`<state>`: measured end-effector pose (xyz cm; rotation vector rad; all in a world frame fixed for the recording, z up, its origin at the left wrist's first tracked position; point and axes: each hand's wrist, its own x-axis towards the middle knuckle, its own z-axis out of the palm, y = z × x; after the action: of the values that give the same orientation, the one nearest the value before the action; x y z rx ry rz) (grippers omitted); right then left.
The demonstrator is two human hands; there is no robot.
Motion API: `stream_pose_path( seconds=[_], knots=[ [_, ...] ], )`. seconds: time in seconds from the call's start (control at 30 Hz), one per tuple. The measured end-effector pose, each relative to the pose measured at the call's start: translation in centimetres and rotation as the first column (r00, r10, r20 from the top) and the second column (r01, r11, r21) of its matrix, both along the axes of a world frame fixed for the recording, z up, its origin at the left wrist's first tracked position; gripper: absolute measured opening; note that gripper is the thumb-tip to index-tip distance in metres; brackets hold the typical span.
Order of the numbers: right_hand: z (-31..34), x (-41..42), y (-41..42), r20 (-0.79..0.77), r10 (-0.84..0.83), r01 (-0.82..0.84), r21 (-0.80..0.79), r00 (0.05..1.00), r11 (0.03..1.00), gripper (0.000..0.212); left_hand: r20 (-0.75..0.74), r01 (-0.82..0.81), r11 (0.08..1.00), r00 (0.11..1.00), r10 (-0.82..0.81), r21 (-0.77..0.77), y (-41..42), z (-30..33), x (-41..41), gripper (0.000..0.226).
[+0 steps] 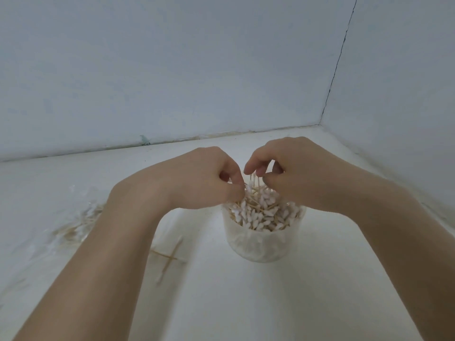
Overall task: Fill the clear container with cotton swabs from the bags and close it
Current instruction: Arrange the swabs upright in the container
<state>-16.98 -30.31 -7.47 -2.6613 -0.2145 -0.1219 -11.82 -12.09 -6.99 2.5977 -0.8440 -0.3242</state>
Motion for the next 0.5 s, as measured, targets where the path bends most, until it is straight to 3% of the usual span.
stream_pose_path(
  seconds=[0.27, 0.5],
  knots=[
    [1.0, -0.6, -0.5, -0.101, 0.015, -0.017, -0.021, 0.995, 1.0, 0.036, 0.085, 0.037, 0.999, 0.996, -0.034, -0.033, -0.8, -0.9, 0.1, 0.007],
    [1.4, -0.5, -1.0, -0.151, 0.053, -0.037, 0.104, 0.987, 0.994, 0.021, 0.059, 0.058, 0.961, 0.997, -0.043, -0.271, 0.1, 0.2, 0.6, 0.012]
  ],
)
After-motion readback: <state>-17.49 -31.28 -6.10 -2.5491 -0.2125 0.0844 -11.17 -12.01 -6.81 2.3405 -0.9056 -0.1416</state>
